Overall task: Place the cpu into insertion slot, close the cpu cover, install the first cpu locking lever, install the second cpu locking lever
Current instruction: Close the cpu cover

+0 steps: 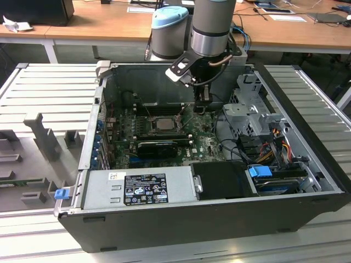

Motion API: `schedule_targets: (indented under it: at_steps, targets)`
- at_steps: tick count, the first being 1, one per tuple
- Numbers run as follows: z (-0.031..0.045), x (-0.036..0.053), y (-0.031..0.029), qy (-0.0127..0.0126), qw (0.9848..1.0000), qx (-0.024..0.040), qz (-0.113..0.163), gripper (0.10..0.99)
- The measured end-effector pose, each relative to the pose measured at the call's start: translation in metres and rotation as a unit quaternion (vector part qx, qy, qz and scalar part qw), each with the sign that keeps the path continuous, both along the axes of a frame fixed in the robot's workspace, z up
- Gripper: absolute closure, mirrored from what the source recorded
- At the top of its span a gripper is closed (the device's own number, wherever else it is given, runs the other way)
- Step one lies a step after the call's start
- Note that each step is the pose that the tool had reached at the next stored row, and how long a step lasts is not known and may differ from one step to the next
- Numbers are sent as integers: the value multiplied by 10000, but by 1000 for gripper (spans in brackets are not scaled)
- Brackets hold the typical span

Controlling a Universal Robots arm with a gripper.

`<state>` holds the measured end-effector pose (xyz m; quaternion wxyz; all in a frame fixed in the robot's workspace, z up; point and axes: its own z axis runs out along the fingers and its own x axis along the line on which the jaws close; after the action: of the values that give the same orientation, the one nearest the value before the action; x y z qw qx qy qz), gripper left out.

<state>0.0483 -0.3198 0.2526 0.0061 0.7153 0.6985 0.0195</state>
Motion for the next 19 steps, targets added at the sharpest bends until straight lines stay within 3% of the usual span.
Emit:
schedule_targets:
  at_steps: [19]
  targets:
    - [0,-133,0,0,10000,0,0,980]
